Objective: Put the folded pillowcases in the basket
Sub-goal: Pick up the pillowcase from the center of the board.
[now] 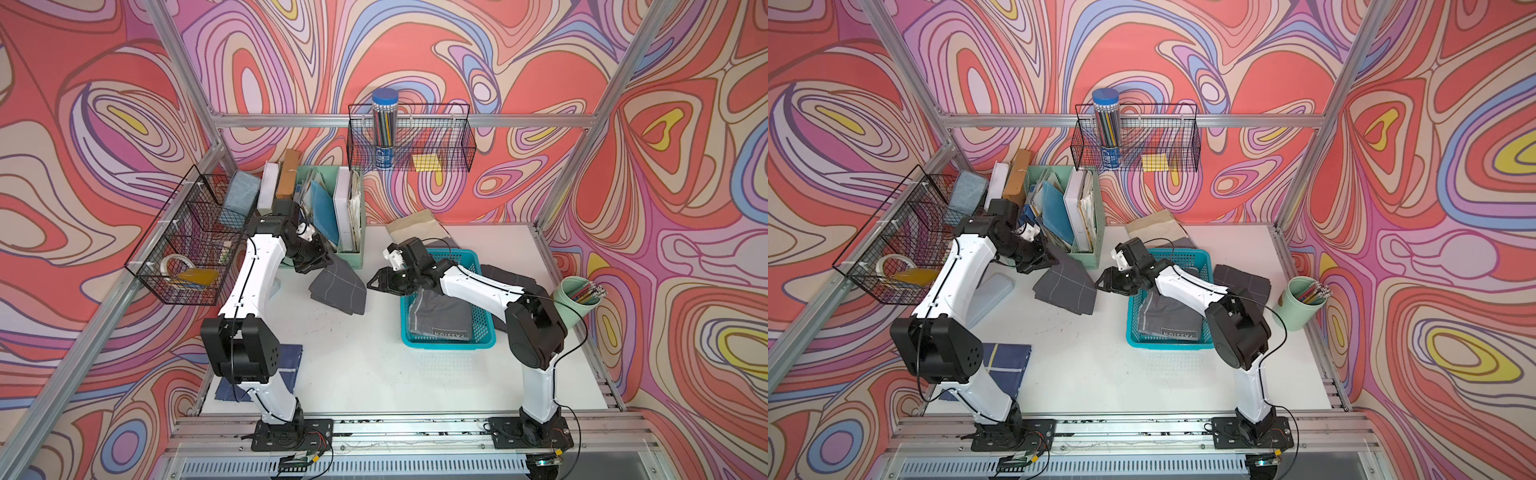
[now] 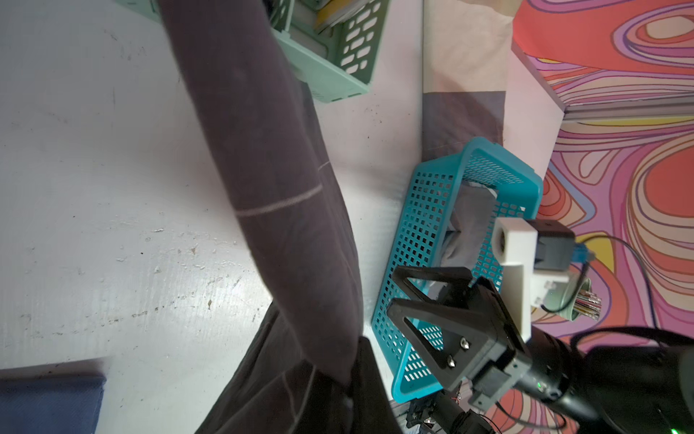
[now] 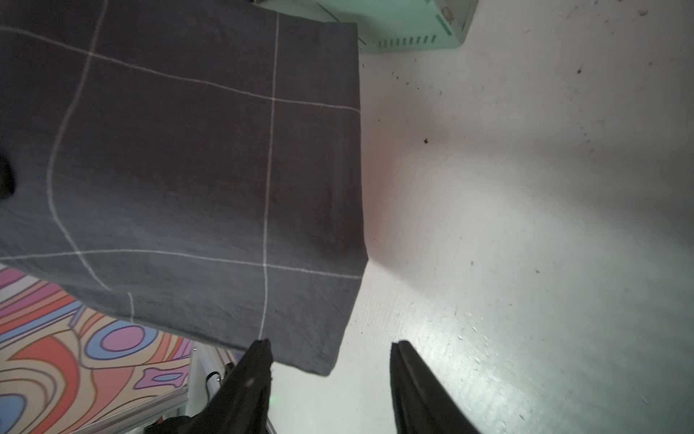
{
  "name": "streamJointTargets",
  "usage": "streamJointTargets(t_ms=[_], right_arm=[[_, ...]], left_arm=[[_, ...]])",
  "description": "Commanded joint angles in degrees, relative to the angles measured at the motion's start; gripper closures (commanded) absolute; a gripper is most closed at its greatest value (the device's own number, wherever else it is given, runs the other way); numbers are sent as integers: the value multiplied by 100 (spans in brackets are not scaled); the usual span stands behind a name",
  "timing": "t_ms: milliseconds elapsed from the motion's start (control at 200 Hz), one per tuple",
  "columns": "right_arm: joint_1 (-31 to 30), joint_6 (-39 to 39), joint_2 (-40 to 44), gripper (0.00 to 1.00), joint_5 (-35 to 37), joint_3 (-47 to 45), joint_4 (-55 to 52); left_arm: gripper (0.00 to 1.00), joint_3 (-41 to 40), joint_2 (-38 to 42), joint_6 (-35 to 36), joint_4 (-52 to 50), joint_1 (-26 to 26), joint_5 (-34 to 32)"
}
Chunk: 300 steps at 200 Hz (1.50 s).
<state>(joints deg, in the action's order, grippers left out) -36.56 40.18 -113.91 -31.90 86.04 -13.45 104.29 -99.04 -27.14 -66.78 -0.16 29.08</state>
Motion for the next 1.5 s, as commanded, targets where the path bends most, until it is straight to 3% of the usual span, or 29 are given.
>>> streamJointTargets(t_ms=[0,170,456,626,791,886,1006,1101,1337,1497], right_arm=[[193,570,29,46,-1344,-514,1598],[412,2201,50,40,-2162,-1482,4268],[437,2303,-25,34,-2529,-1587,4712],[636,2304,238,32,-2551,-1960,4783],[813,2245,458,31,-2633,-2292,4943],[864,2979,279,30,-2768,-2481,6293],[882,4512,-258,29,-2895,-2521,8670],[887,5372,-643,22,-2827,-2437,9820],[1050,4330,-1,21,-2572,-3062,8695],[1143,4331,-39,22,-2543,-3098,8715]], left_arm=[[100,472,20,179,-668,-54,-86],[100,656,169,176,-752,-47,-18],[100,965,434,241,-401,-45,1090],[100,1263,508,206,-273,55,1391],[100,1102,596,123,-112,148,1920],[100,1002,663,88,-31,148,2075],[100,979,694,66,5,158,2154],[100,977,685,86,-14,157,2172],[100,925,771,90,-6,209,2164],[100,870,814,-19,81,219,2261]])
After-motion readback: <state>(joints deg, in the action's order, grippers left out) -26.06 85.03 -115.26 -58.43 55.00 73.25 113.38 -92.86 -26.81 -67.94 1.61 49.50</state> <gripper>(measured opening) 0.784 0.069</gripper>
